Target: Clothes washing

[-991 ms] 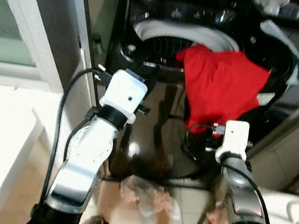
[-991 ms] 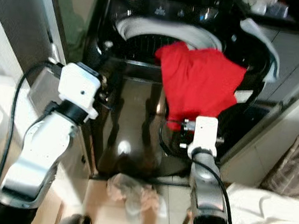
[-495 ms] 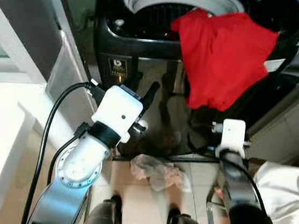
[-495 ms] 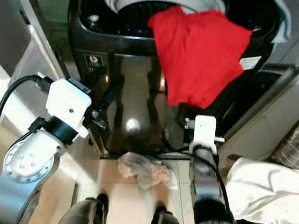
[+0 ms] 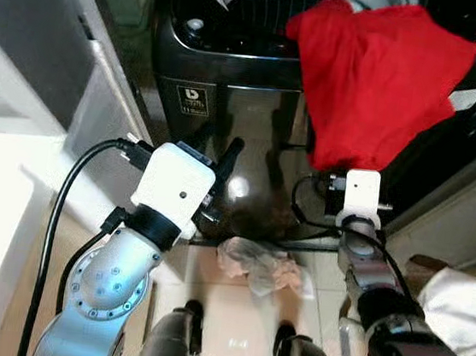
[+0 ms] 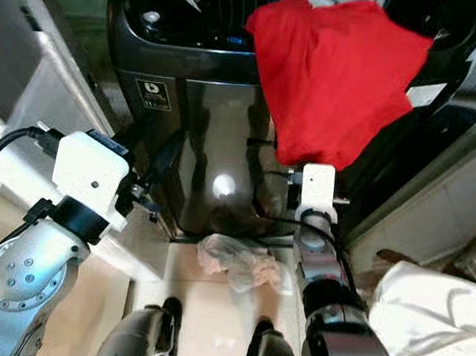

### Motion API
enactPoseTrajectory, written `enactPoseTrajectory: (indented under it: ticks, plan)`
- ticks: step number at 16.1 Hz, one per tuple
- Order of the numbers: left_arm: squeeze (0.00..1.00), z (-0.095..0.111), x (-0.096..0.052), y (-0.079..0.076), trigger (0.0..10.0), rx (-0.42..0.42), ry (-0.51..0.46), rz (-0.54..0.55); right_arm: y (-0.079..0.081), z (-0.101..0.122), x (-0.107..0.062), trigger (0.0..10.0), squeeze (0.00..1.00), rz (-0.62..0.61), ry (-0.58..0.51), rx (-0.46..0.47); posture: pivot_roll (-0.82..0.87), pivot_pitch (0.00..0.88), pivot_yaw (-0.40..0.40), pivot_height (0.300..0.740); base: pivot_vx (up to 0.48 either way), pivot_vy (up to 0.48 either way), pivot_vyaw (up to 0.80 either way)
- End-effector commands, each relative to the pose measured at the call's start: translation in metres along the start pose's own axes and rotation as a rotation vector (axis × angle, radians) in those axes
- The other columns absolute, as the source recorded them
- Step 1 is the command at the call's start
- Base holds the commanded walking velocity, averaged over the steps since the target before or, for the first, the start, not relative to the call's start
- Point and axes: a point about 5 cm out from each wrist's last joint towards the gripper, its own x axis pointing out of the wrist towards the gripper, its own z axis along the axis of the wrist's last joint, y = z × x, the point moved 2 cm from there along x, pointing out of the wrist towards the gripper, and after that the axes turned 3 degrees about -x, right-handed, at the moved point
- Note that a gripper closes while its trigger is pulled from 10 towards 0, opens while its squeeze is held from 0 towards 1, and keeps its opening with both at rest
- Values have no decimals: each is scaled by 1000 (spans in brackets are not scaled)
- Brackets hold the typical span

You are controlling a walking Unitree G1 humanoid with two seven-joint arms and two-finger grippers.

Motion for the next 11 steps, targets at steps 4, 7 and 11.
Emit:
enactPoseTrajectory:
  ticks: [4, 7, 11]
  plan:
    - [0, 4, -6, 2, 10000, 10, 10, 20, -4, 22, 10, 10000, 0, -35, -59, -6, 245, 365, 72, 736, 0, 0, 0]
    - [0, 5, -5, 1, 10000, 3, 7, 36, -5, 38, 17, 10000, 0, -44, -80, 2, 248, 366, 59, 736, 0, 0, 0]
    - [0, 7, -5, 1, 10000, 4, -1, 49, -1, 52, 22, 10000, 0, -36, -85, 15, 254, 368, 56, 736, 0, 0, 0]
